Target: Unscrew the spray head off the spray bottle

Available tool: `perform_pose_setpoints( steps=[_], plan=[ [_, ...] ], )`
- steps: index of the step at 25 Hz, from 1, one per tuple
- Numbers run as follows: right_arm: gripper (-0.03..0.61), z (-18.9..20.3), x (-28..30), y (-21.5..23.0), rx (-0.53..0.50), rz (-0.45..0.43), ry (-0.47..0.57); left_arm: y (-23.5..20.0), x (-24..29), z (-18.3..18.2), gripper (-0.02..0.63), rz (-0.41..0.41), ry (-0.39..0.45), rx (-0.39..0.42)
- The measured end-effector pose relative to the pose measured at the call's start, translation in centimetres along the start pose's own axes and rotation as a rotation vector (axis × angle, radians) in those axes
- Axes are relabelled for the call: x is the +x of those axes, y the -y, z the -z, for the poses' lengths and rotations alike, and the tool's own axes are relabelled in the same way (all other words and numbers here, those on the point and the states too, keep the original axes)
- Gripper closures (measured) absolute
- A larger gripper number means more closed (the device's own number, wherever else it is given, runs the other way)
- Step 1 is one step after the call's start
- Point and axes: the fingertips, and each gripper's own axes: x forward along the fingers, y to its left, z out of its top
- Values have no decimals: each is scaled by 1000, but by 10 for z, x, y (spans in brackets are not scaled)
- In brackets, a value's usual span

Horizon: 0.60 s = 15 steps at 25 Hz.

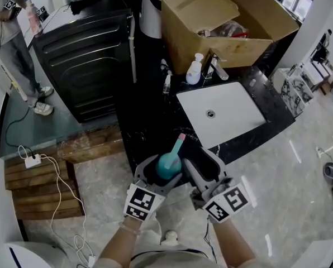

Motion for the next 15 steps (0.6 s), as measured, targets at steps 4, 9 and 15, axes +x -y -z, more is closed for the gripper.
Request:
perform_pose_setpoints(
  steps=[4,9,15],
  plan=[
    [378,16,1,-28,-140,-56,-64,0,-1,0,262,-6,0,4],
    [367,22,18,-46,-339,-19,-95,0,-1,1,262,-13,-1,3],
    [307,11,27,-53,-384,83,-40,0,0,1,262,-15,-2,2]
  ],
)
